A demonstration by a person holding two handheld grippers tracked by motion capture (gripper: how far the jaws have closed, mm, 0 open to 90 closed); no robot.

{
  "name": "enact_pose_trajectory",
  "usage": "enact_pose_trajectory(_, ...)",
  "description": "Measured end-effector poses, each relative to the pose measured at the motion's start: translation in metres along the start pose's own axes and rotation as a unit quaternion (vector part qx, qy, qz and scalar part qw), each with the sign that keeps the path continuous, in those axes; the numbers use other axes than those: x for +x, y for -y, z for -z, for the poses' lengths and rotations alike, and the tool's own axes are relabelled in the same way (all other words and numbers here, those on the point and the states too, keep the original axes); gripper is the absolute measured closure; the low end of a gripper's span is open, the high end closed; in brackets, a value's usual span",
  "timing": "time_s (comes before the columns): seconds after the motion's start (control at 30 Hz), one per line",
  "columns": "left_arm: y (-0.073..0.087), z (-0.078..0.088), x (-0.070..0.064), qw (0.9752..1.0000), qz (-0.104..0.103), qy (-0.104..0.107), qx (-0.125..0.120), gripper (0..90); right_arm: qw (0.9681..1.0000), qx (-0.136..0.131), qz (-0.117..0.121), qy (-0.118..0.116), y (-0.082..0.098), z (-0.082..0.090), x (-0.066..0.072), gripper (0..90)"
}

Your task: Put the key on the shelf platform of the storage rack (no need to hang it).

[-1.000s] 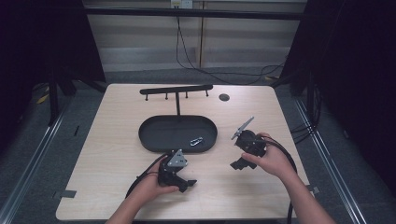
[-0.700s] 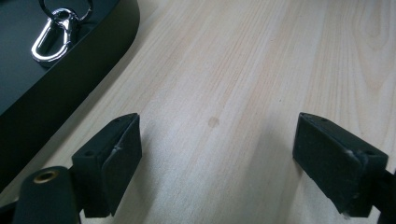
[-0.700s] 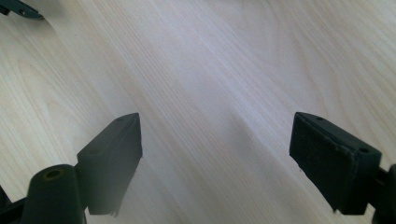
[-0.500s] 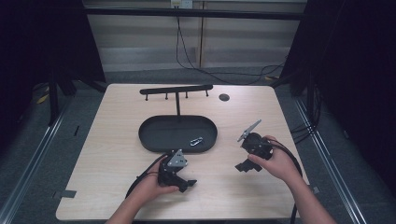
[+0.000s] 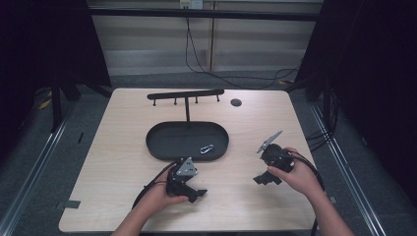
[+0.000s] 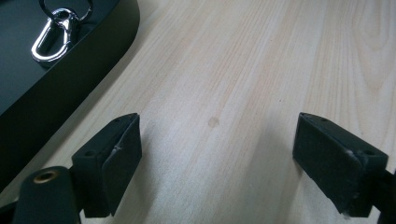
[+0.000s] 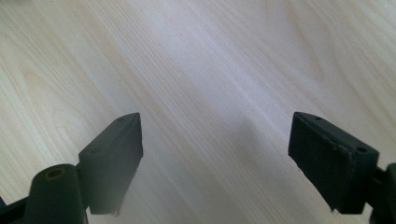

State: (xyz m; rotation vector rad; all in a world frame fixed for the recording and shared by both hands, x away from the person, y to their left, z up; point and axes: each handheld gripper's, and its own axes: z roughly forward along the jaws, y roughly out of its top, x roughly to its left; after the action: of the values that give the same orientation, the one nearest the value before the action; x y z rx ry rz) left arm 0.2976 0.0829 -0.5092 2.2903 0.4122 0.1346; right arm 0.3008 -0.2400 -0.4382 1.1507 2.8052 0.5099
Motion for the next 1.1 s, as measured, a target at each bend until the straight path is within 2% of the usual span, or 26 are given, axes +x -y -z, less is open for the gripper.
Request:
enact_pose_trajectory(0.2, 0.000, 0.000, 0.000, 1.0000, 0.000, 0.000, 0.000, 15.3, 1.0000, -0.002, -0.007, 0.001, 0.009, -0.001, -0.003, 17.7)
enact_pose_trajectory(0.87, 0.000, 0.000, 0.000, 1.0000, 0.000, 0.000, 0.000, 15.3, 0.9999, -0.004, -0.008, 0.013, 0.035, -0.008, -0.003, 18.3)
enact_pose_trajectory(1.1, 0.000, 0.000, 0.000, 1.0000, 0.000, 0.000, 0.000, 15.3, 0.9996, 0.012, -0.013, 0.023, 0.045, -0.014, -0.005, 18.3)
